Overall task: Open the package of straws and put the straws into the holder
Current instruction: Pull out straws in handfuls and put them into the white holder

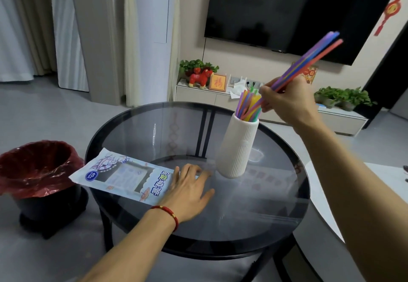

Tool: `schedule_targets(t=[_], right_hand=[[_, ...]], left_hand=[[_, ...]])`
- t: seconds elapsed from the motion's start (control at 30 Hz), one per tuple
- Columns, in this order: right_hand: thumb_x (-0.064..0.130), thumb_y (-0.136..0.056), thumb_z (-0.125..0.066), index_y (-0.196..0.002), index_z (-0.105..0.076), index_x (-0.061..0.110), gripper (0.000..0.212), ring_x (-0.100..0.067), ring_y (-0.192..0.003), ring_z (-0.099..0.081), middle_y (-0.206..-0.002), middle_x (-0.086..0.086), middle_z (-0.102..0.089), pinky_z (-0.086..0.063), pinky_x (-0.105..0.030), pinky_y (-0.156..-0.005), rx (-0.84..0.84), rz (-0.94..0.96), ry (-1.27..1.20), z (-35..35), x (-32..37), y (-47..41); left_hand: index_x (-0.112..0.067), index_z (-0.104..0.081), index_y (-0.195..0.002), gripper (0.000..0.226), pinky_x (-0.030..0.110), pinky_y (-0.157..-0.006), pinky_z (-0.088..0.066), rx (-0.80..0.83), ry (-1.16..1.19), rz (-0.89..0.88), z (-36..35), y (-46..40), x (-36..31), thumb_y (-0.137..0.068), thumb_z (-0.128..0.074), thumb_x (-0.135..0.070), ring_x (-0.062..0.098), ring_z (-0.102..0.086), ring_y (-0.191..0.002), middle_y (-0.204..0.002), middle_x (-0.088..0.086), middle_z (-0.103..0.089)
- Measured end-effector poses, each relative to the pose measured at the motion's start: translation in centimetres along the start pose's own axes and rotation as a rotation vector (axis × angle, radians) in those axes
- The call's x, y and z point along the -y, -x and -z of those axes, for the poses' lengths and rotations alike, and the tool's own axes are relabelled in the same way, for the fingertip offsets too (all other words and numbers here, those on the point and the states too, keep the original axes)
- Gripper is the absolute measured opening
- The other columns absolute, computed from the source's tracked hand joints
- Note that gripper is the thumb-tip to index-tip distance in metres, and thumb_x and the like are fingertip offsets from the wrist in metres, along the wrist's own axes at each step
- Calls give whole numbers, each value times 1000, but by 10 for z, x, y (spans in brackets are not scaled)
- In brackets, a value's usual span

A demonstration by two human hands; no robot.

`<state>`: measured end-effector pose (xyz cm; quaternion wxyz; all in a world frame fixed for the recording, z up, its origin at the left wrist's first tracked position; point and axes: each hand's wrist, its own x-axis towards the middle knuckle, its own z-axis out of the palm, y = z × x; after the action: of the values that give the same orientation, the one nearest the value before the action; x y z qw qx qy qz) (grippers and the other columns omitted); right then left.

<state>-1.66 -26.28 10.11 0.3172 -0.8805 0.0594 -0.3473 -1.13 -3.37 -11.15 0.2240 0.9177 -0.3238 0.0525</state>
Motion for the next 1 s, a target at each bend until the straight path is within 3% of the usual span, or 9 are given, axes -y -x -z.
schedule_targets(t=[0.1,0.2,0.27,0.4,0.63,0.7,0.77,0.87,1.0], right_hand=[[16,-96,-72,-84,-76,8,15,4,-45,-68,-66,1,-72,-54,-9,-47,55,-10,124,-15,5,-5],[20,-94,-77,-88,-73,1,21,-7,-49,-70,-80,-11,-76,-52,-12,-41,105,-86,182,-28,8,-8],[32,-90,-81,-90,-68,4,30,-19,-64,-70,-91,-9,-72,-49,-18,-46,98,-81,211,-31,12,-10],[46,-84,-84,-107,-61,13,46,-16,-77,-64,-101,-6,-69,-45,-19,-60,-91,13,158,-28,19,-12],[9,-86,-81,-156,-35,10,84,-28,-123,-57,-143,-20,-53,-53,-29,-99,-261,242,118,-26,17,-8],[-7,-88,-71,-160,-32,11,84,-26,-136,-51,-158,-20,-44,-48,-22,-107,-228,309,166,-30,13,-5],[-10,-91,-66,-161,-31,13,82,-30,-139,-52,-163,-18,-42,-45,-29,-110,-141,277,201,-37,10,-2],[6,-104,-58,-161,-34,18,63,-34,-127,-61,-155,-18,-53,-47,-40,-101,-53,193,188,-46,4,3],[27,-113,-41,-153,-51,14,43,-32,-145,-48,-159,-14,-51,-39,-47,-119,-7,110,143,-55,-2,8]], left_hand=[[-30,-38,-144,49,51,-121,-12,4,-4,0,0,0,0,-98,-43,-48,20,-22,-139,-138,1,-37],[-31,-37,-144,49,51,-121,-10,8,7,4,1,-1,0,-99,-43,-47,20,-21,-139,-138,1,-36],[-32,-36,-144,49,51,-121,-10,8,12,6,1,0,0,-99,-42,-48,21,-20,-139,-139,1,-35],[-33,-36,-144,49,51,-121,-15,-1,38,15,1,0,1,-98,-43,-49,20,-18,-135,-140,2,-34],[-33,-36,-144,49,51,-120,-18,-11,30,12,1,0,3,-98,-43,-49,20,-20,-134,-140,2,-36],[-32,-36,-144,50,52,-119,-19,-19,30,4,1,1,3,-98,-43,-48,19,-20,-133,-139,3,-37],[-31,-36,-144,50,52,-119,-20,-21,27,-3,2,1,3,-97,-43,-48,19,-21,-132,-139,3,-37],[-31,-36,-144,50,52,-118,-21,-21,19,-11,3,1,4,-97,-42,-48,21,-23,-132,-138,2,-38],[-31,-35,-145,51,52,-117,-21,-17,1,-23,5,2,6,-97,-40,-46,22,-26,-135,-136,2,-39]])
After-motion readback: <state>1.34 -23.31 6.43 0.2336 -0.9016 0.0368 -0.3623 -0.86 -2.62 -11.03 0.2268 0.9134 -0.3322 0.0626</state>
